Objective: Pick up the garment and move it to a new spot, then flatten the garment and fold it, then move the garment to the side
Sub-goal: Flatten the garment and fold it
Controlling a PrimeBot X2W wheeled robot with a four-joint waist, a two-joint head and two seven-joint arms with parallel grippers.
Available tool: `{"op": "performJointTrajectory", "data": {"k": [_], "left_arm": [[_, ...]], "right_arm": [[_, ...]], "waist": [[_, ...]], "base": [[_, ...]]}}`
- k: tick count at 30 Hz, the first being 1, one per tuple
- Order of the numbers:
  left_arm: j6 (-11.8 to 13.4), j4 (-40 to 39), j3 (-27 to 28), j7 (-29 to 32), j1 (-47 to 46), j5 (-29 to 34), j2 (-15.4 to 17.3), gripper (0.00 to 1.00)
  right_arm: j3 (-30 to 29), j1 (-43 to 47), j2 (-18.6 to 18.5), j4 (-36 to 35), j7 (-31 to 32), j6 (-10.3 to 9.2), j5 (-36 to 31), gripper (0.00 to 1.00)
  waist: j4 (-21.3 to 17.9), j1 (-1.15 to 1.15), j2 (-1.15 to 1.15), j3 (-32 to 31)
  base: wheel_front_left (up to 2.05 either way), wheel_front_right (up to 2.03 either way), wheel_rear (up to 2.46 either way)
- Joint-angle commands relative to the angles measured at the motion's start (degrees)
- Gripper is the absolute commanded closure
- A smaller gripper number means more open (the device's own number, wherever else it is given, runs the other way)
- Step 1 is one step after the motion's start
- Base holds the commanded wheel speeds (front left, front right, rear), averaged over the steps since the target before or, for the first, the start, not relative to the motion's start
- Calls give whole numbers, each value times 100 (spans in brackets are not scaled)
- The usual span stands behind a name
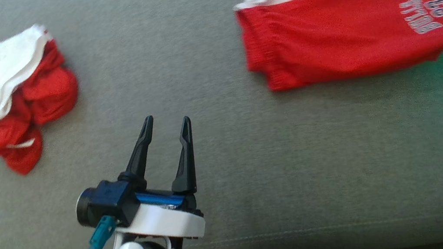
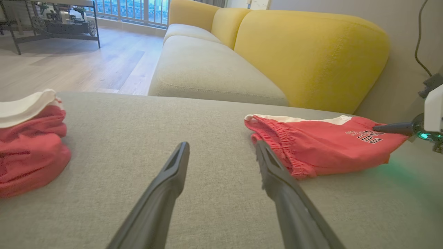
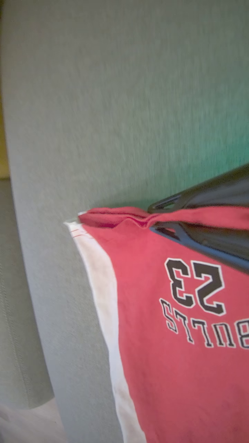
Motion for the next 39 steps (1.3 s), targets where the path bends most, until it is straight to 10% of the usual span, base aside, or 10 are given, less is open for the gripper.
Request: {"op": "performJointTrajectory", "data": {"k": [1,39], "left_arm": [[-1,-231,201,-29,-30,81,98,0],[53,-199,-95,83,88,-6,174,0]], "right_arm": [[39,46,-213,-233,-64,-2,-122,100],[2086,330,1342,-1924,193,-2,-505,100]], "waist": [[-239,0,0,-159],[319,0,0,-553]], "base": [[0,0,0],[0,0,0]]}}
